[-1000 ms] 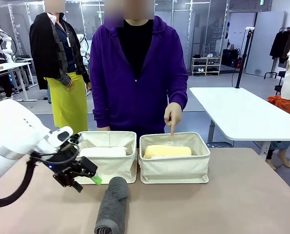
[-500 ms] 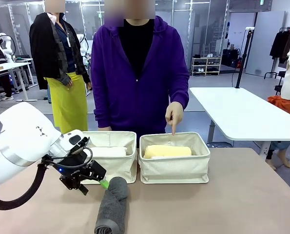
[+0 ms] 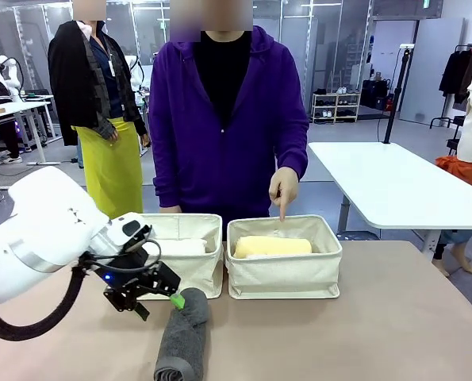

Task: Divide the towels into two baskets.
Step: Pick up one hotel-folded towel from the bottom of the table and place it in the Fabric basket indicated by the person.

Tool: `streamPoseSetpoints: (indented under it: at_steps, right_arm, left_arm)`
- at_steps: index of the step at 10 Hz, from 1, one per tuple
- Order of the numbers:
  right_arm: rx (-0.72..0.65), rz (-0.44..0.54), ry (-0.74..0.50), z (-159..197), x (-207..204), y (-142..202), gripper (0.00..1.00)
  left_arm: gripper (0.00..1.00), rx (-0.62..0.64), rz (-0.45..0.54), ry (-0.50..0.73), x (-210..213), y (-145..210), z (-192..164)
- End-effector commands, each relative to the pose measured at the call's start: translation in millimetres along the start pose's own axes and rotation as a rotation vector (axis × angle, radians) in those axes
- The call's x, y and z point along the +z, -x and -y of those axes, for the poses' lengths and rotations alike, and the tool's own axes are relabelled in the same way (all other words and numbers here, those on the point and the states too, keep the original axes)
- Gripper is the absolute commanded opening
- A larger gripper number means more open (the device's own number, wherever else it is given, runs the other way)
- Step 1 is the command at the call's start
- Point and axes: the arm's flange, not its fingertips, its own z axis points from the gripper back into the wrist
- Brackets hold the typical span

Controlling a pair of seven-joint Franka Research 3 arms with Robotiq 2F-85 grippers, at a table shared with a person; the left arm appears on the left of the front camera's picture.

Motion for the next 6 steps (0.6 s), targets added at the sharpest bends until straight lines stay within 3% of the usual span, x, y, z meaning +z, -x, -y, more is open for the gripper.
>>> streamPoseSetpoints:
  at_steps: [1, 3, 6]
  right_arm:
    - [0.009, 0.005, -0.006, -2, 1, 2, 1.00]
    - [0.009, 0.005, -0.006, -2, 1, 2, 1.00]
    - [0.009, 0.005, -0.006, -2, 1, 2, 1.00]
  left_arm:
    - [1.00, 0.051, -0.020, -0.075, -20, -16, 16]
    - [1.00, 0.157, -0.040, -0.210, -36, -16, 25]
    - [1.00, 0.183, -0.043, -0.216, -47, -12, 42]
